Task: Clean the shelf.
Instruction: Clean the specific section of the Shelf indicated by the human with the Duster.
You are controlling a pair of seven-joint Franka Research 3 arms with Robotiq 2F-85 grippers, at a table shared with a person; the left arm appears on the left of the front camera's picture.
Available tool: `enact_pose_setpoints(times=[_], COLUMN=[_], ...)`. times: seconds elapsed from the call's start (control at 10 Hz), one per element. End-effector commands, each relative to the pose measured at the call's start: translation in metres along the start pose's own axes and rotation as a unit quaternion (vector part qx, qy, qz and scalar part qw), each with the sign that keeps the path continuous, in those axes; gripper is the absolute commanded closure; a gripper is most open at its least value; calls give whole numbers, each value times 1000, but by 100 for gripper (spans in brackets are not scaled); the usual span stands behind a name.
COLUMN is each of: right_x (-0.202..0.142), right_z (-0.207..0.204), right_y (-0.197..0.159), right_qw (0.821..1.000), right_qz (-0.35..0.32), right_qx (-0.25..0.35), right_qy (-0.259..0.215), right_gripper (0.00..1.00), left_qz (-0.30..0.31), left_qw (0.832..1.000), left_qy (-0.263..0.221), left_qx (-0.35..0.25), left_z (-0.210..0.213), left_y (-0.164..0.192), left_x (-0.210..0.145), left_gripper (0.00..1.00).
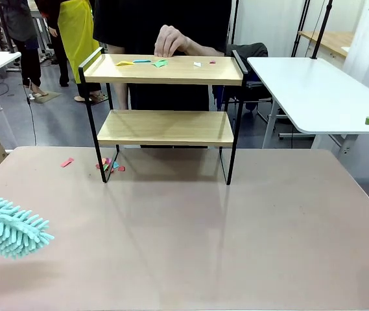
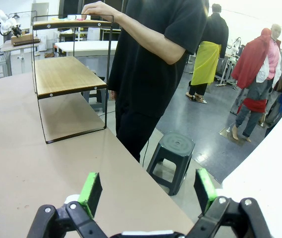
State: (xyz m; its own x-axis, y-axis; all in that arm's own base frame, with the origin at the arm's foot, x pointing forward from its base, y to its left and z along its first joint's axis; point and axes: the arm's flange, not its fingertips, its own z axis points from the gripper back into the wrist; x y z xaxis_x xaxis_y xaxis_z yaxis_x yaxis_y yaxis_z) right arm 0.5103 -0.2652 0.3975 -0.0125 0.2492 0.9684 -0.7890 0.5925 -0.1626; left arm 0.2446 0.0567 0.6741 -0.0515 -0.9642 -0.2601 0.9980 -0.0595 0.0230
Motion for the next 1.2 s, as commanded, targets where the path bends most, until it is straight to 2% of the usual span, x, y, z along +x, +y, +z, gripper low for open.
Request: enact_pose_setpoints(times=[0.0, 0.5, 0.6, 0.7, 0.9, 1.1], right_x=[8, 8, 8, 8, 8, 8], right_z=[-2, -2, -2, -2, -2, -2], right_y=[2, 2, 2, 2, 2, 2], right_qw=[1000, 1000, 1000, 1000, 1000, 1000], right_qz=[-2, -2, -2, -2, -2, -2], right_qx=[-4, -4, -4, -4, -4, -4], right_qy=[11, 11, 11, 11, 11, 11], right_gripper=[0, 0, 0, 0, 0, 0], left_qz=[4, 0, 1, -9, -65, -47], left_qw=[1000, 1000, 999, 999, 982, 946], left_qy=[0, 0, -40, -41, -162, -294], left_qx=[0, 0, 28, 34, 73, 126], left_z=[-1, 0, 6, 4, 8, 28], left_y=[-2, 0, 8, 10, 13, 19], left_x=[-1, 0, 8, 15, 23, 40], left_gripper=[87, 87, 87, 87, 87, 87])
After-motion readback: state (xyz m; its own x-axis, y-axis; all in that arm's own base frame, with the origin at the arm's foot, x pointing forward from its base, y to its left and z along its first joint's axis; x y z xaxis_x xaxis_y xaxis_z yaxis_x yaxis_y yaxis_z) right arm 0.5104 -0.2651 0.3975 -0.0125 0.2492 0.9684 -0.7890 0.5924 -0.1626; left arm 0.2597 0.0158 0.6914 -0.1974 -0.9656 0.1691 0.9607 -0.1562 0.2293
